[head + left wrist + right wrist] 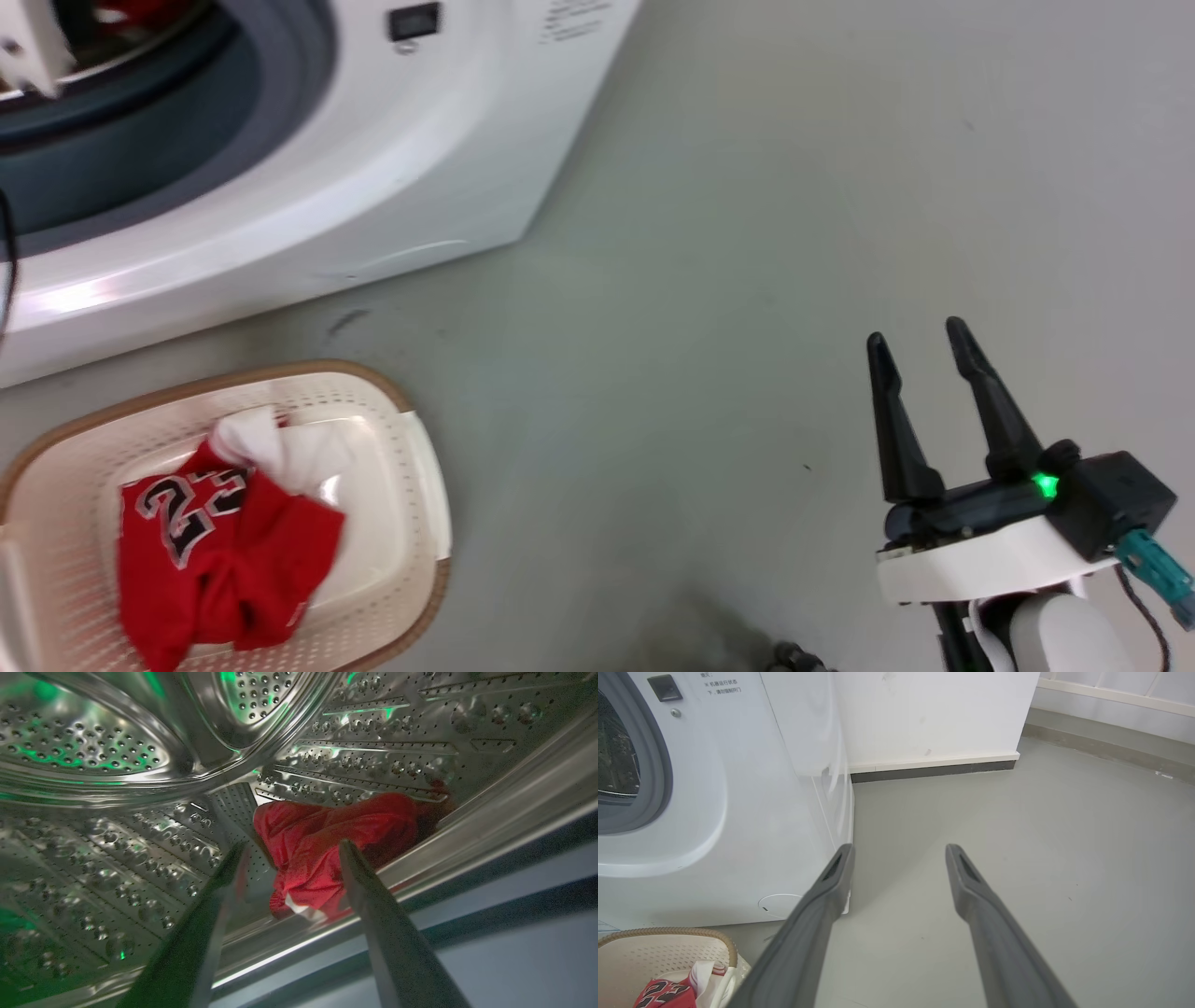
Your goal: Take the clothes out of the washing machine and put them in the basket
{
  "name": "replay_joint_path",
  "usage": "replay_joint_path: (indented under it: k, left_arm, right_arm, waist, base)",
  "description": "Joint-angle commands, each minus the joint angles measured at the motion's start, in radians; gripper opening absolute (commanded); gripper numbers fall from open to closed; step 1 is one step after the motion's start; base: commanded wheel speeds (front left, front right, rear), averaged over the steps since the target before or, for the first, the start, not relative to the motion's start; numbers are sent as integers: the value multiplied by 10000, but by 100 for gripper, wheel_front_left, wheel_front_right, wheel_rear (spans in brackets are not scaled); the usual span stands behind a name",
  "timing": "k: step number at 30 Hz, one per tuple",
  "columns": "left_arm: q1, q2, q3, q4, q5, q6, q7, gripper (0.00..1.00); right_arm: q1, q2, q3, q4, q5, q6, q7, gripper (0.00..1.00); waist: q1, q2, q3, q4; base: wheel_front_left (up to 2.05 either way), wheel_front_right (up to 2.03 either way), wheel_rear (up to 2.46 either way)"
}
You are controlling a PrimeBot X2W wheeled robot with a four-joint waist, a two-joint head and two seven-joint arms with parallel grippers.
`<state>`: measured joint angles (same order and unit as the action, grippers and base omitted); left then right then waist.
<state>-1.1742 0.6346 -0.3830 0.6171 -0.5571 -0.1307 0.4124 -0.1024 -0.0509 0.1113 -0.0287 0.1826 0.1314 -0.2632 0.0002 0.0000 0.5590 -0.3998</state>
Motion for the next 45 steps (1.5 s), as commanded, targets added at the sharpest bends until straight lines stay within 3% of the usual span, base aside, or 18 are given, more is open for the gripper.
replay_joint_path:
  k: [1,3,7,12,17,24,25,26,38,45]
  left_arm:
    - [-330,48,-48,66,-27,14,251,100]
    - [-1263,161,29,486,-206,168,1391,100]
    - [-2015,409,-176,835,57,356,2408,100]
    - [-2777,304,-608,1420,407,491,3485,100]
    - [-3167,170,-910,1918,608,598,4000,100]
    - [-3368,110,-1201,2459,691,428,4249,100]
    - [-3379,102,-1228,2491,668,394,4287,21]
    - [-3414,109,-1239,2515,649,383,4279,0]
    - [-3411,717,-1450,2459,966,202,2489,0]
    - [-2548,229,-1286,2661,535,125,438,0]
  right_arm:
    - [-21,14,84,-9,98,-12,-24,100]
    - [38,20,415,-50,347,-14,-24,100]
    - [31,22,701,-108,578,-12,-24,100]
    - [269,17,638,-265,744,-12,-24,100]
    - [453,13,605,-390,892,-12,-24,100]
    - [446,14,586,-491,1023,-12,-24,100]
    - [428,14,578,-487,1034,-12,-24,100]
    - [404,14,575,-479,1039,-12,-24,100]
    - [-166,14,814,-170,901,-12,-24,100]
    - [-336,11,342,-55,302,-12,-24,100]
  waist:
    - [-2,0,593,-649]
    - [-2,0,941,-1063]
    - [-2,0,1287,-1448]
    - [-2,0,1557,-1508]
    - [-2,0,1789,-1494]
    - [-2,0,1982,-1464]
    - [-2,0,1998,-1459]
    - [-2,0,2016,-1455]
    - [-2,0,1711,-1460]
    - [-2,0,799,-637]
  base:
    - [0,0,0]
    - [0,0,0]
    - [0,0,0]
    - [0,0,0]
    - [0,0,0]
    - [0,0,0]
    - [0,0,0]
    - [0,0,0]
    - [0,0,0]
    - [0,0,0]
